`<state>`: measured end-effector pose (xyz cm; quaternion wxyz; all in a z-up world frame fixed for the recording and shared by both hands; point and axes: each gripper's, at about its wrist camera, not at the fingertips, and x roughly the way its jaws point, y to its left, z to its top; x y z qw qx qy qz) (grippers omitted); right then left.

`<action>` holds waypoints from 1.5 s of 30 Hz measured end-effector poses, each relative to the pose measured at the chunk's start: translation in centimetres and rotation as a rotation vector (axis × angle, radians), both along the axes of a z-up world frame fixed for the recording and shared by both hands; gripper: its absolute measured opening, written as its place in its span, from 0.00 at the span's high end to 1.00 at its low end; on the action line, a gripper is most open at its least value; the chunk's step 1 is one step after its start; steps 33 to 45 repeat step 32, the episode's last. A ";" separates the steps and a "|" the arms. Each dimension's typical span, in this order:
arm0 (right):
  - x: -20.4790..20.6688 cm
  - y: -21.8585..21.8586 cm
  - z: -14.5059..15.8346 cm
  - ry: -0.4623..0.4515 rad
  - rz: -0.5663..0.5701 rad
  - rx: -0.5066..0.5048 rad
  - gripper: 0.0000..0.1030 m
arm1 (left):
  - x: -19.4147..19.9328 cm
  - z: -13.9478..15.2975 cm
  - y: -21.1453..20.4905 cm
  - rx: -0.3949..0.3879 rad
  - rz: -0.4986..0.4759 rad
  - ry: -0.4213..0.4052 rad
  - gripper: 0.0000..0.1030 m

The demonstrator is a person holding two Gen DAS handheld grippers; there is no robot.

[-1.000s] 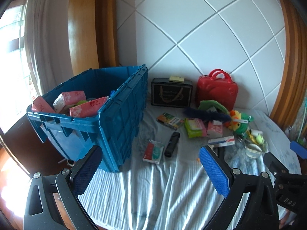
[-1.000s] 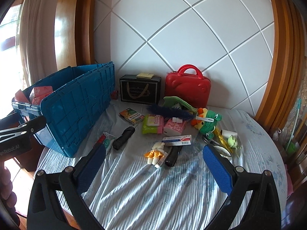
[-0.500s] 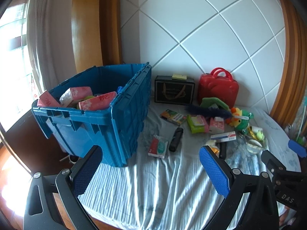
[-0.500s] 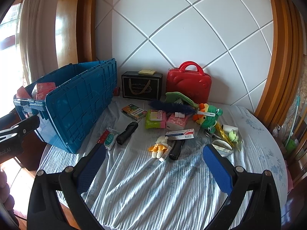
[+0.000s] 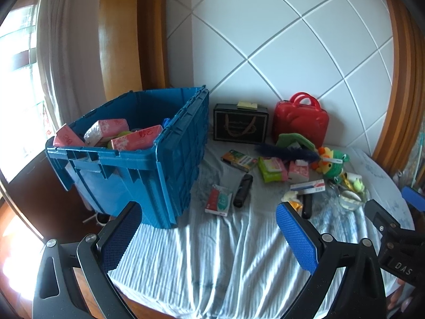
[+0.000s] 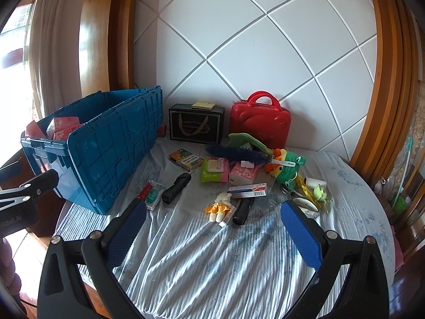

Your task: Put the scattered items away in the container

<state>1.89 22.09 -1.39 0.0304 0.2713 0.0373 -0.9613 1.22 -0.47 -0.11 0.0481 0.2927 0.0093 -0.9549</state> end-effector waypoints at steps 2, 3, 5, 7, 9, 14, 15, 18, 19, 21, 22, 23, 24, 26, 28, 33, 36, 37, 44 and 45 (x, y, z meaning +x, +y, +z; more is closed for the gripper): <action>0.1 0.0 0.1 0.002 0.000 0.000 0.00 | 0.0 0.0 0.1 -0.002 -0.003 -0.003 0.01; 0.1 0.0 0.1 0.002 0.001 0.000 0.00 | 0.0 0.0 0.1 -0.003 -0.007 -0.005 0.01; 0.1 0.0 0.1 0.002 0.002 -0.001 0.00 | 0.0 -0.1 0.2 -0.006 -0.013 -0.009 0.01; 0.0 0.0 0.1 0.001 0.001 -0.001 0.00 | -0.1 -0.1 0.3 -0.006 -0.021 -0.011 0.01; -0.1 0.1 0.1 0.000 0.000 -0.001 0.00 | -0.1 -0.2 0.3 -0.004 -0.027 -0.014 0.01; -0.3 0.2 0.0 -0.002 -0.003 -0.001 0.00 | -0.4 -0.3 0.4 0.001 -0.031 -0.029 0.01; -0.4 0.2 0.0 -0.002 -0.003 0.000 0.00 | -0.5 -0.4 0.3 0.006 -0.037 -0.031 0.01; -0.4 0.3 0.0 -0.003 -0.003 -0.001 0.00 | -0.5 -0.4 0.4 0.011 -0.046 -0.026 0.01; -0.5 0.2 -0.1 -0.003 -0.003 0.000 0.00 | -0.5 -0.4 0.4 0.009 -0.046 -0.026 0.01; -0.6 0.2 -0.1 -0.006 -0.003 0.000 0.00 | -0.5 -0.4 0.5 0.000 -0.047 -0.028 0.01; -0.6 0.2 -0.2 -0.007 -0.003 0.000 0.00 | -0.5 -0.4 0.6 -0.007 -0.045 -0.029 0.01; -0.6 0.2 -0.2 -0.007 -0.002 0.000 0.00 | -0.5 -0.4 0.7 -0.019 -0.039 -0.026 0.01; -0.7 0.1 -0.2 -0.008 -0.002 0.001 0.00 | -0.5 -0.4 0.8 -0.030 -0.032 -0.022 0.01; -0.7 0.1 -0.2 -0.007 -0.004 0.001 0.00 | -0.5 -0.3 1.0 -0.053 -0.019 -0.015 0.01; -0.7 0.2 -0.2 -0.007 -0.005 -0.001 0.00 | -0.4 -0.3 1.2 -0.076 -0.006 -0.007 0.01; -0.7 0.2 -0.2 -0.008 -0.006 -0.001 0.00 | -0.3 -0.1 1.1 -0.057 -0.023 -0.001 0.01; -0.7 0.2 -0.2 -0.008 -0.006 -0.001 0.00 | -0.3 -0.1 1.1 -0.057 -0.023 -0.001 0.01; -0.7 0.2 -0.2 -0.008 -0.006 -0.001 0.00 | -0.3 -0.1 1.1 -0.057 -0.023 -0.001 0.01; -0.7 0.2 -0.2 -0.008 -0.006 -0.001 0.00 | -0.3 -0.1 1.1 -0.057 -0.023 -0.001 0.01; -0.7 0.2 -0.2 -0.008 -0.006 -0.001 0.00 | -0.3 -0.1 1.1 -0.057 -0.023 -0.001 0.01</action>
